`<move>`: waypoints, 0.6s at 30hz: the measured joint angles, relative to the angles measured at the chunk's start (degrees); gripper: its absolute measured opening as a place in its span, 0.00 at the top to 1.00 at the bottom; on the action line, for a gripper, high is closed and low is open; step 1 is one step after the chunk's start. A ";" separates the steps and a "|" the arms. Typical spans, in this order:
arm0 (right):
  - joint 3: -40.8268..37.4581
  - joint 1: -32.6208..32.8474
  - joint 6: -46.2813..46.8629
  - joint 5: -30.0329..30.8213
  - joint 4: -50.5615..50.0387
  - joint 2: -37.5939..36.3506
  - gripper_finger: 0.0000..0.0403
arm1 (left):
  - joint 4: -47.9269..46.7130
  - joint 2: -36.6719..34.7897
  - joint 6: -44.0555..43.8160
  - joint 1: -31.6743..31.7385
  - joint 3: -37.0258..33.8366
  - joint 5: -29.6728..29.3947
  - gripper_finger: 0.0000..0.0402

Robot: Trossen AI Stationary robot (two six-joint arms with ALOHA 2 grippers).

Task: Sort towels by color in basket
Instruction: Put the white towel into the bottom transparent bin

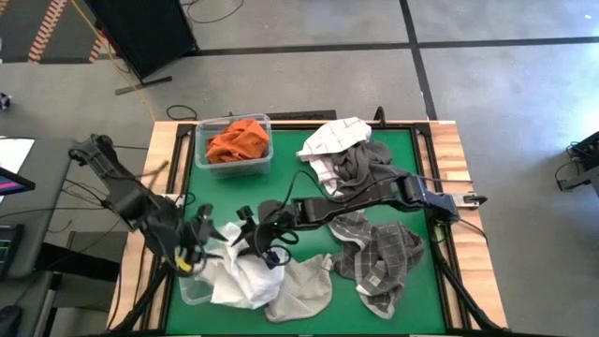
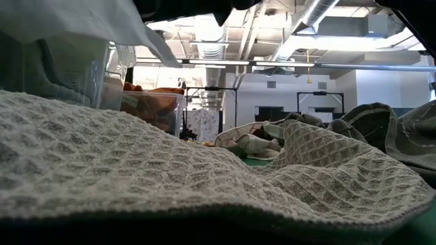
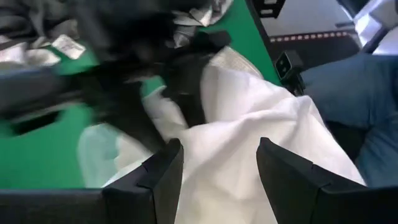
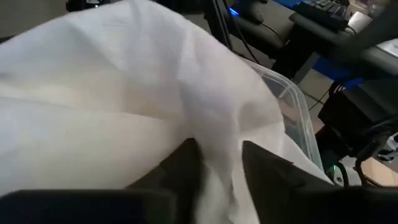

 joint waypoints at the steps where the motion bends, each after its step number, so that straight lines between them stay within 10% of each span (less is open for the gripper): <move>1: 0.00 0.00 0.05 0.00 0.26 -0.11 0.55 | 0.96 1.06 0.39 -0.20 -0.39 0.02 0.51; 8: 0.00 -0.64 2.93 0.00 1.08 -0.35 0.38 | 7.75 9.91 8.47 -1.33 -1.31 1.64 0.51; 18: -0.07 -1.23 4.29 1.91 0.53 -0.26 0.39 | 8.48 19.54 15.24 -0.63 -1.31 1.26 0.51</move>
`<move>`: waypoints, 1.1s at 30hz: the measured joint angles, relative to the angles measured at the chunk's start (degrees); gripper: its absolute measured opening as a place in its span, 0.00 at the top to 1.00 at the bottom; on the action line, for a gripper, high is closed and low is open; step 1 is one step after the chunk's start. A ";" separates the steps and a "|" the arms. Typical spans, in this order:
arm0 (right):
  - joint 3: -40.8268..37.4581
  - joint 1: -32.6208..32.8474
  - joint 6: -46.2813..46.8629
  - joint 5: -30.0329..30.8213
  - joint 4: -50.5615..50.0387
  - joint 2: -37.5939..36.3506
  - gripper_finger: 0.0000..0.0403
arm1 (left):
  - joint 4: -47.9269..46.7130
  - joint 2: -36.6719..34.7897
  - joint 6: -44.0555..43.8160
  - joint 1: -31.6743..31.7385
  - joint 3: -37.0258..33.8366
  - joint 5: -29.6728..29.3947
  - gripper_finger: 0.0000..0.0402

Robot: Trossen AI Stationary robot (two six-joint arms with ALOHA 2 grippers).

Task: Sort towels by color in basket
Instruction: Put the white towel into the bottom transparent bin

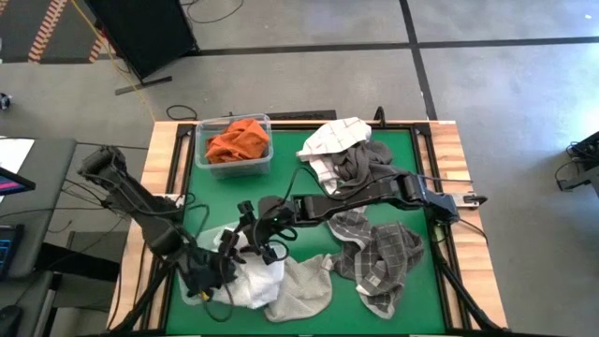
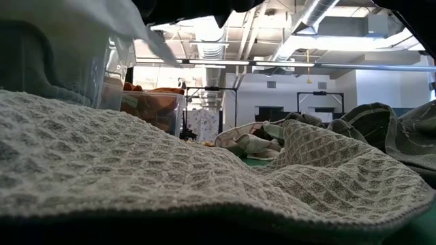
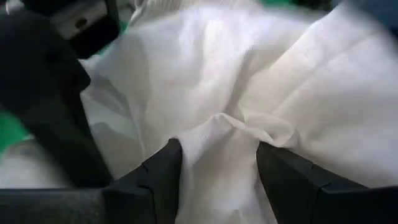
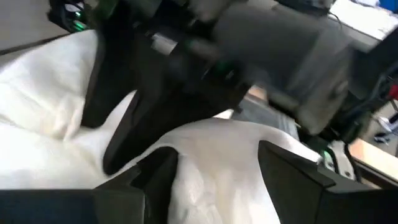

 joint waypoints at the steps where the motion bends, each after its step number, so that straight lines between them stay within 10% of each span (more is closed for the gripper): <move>1: 0.00 -0.16 0.02 0.35 -0.09 0.00 0.39 | -0.71 0.43 -0.54 0.27 0.00 0.01 0.51; 17: 0.07 -0.49 -3.18 8.99 -21.07 -11.14 0.39 | -9.23 1.09 -9.10 0.96 -2.20 5.00 0.85; 33: 0.07 2.22 2.72 7.00 -44.97 -16.69 0.39 | -10.10 0.86 -15.56 1.04 -9.81 6.30 0.88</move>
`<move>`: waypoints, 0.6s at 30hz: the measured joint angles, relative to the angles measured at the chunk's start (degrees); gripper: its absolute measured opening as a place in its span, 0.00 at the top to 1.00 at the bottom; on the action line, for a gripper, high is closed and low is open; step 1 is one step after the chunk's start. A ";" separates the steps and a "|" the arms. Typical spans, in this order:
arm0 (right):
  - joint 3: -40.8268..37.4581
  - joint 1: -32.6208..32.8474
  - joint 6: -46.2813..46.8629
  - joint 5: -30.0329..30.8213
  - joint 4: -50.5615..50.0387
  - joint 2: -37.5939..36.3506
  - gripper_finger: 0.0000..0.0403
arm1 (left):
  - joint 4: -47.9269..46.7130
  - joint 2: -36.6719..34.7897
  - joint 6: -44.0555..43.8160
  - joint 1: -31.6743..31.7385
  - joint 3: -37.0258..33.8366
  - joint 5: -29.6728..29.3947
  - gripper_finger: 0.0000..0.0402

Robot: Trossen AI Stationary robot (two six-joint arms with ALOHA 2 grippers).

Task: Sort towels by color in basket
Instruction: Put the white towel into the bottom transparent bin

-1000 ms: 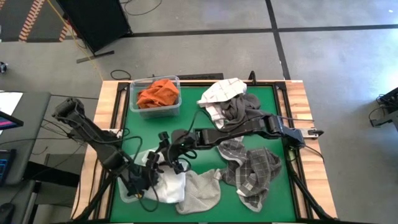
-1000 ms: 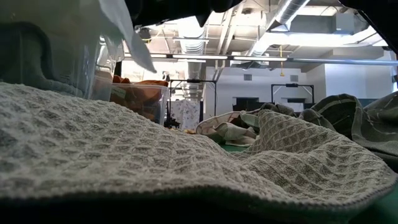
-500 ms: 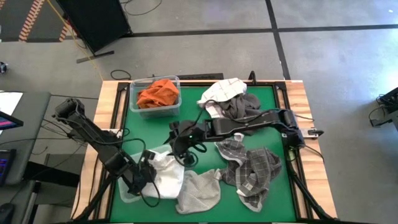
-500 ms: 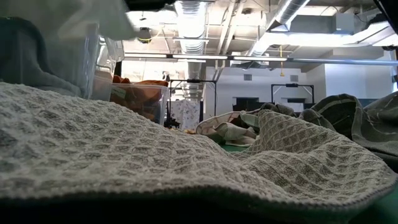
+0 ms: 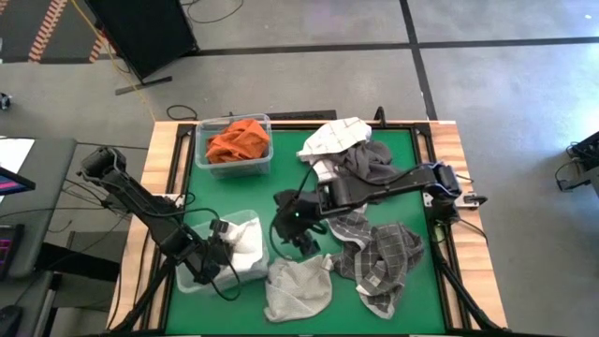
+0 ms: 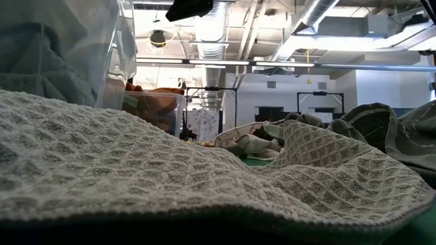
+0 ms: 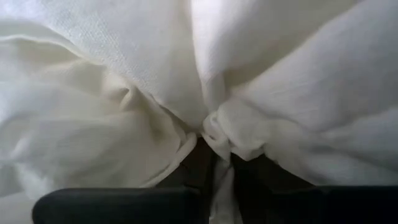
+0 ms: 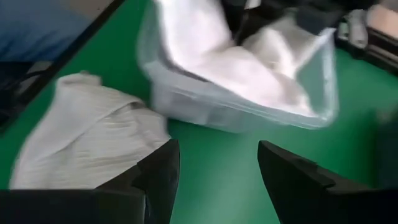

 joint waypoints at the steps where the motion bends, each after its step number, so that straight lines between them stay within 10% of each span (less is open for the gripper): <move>1: 0.00 0.49 0.00 0.00 -0.09 0.08 0.39 | -0.06 -0.11 0.01 0.00 0.05 0.08 0.88; 18: 0.00 3.88 -2.73 -0.44 4.03 0.08 0.39 | -16.94 -1.29 -1.58 -0.52 15.61 1.83 0.72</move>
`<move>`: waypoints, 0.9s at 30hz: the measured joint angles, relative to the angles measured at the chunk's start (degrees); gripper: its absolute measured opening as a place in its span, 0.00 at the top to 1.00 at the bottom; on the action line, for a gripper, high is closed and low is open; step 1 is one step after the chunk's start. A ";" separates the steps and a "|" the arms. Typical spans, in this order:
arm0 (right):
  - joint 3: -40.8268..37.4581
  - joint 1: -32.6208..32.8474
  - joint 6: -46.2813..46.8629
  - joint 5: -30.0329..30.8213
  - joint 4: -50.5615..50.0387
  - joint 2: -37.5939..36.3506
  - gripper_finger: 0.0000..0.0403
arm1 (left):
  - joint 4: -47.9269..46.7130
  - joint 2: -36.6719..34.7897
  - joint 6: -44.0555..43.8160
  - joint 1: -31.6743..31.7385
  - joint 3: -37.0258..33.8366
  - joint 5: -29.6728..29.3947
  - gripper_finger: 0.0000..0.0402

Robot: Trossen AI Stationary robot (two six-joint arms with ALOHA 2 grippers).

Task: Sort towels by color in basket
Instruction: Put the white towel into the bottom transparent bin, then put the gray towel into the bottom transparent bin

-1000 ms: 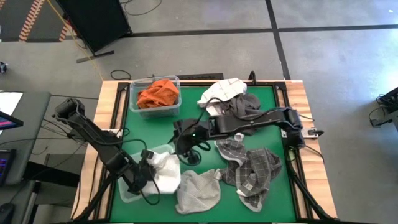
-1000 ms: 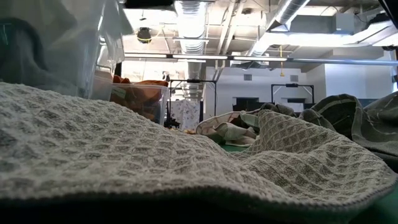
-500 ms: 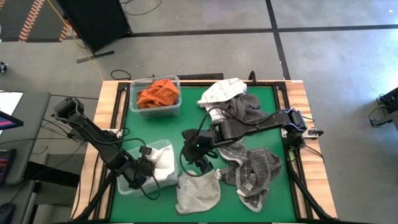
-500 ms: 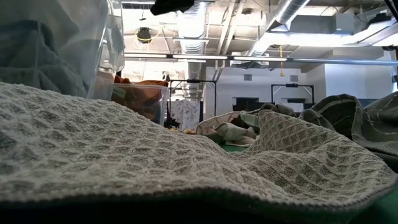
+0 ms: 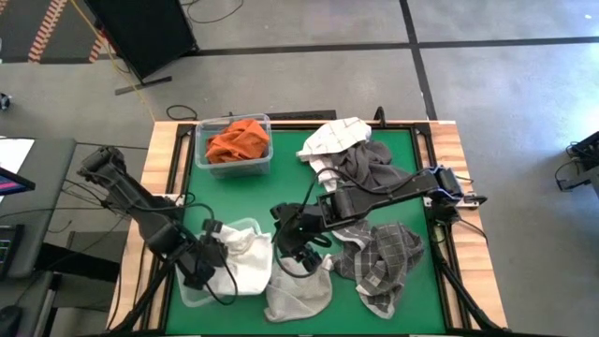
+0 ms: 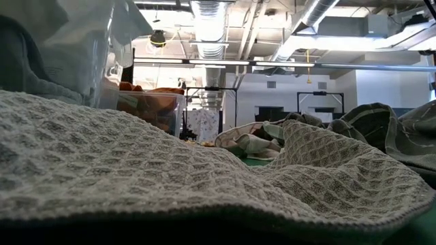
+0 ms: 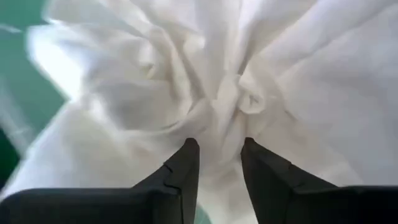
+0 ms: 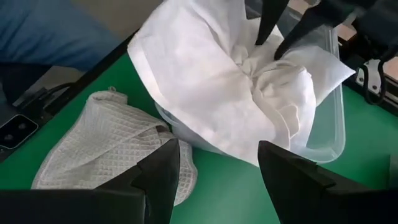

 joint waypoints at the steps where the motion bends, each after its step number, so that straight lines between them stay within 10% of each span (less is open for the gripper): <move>1: 0.00 0.09 0.00 0.00 -0.14 0.00 0.39 | -1.23 -0.01 -0.34 0.00 1.15 -0.16 0.71; 17: -3.52 3.63 6.90 -5.37 -10.73 0.07 0.39 | 9.00 -0.09 9.29 -1.53 9.41 -1.51 0.66; 27: -18.05 10.19 8.61 -6.95 10.14 0.10 0.39 | 14.34 -0.09 11.55 -2.71 9.41 -1.99 0.66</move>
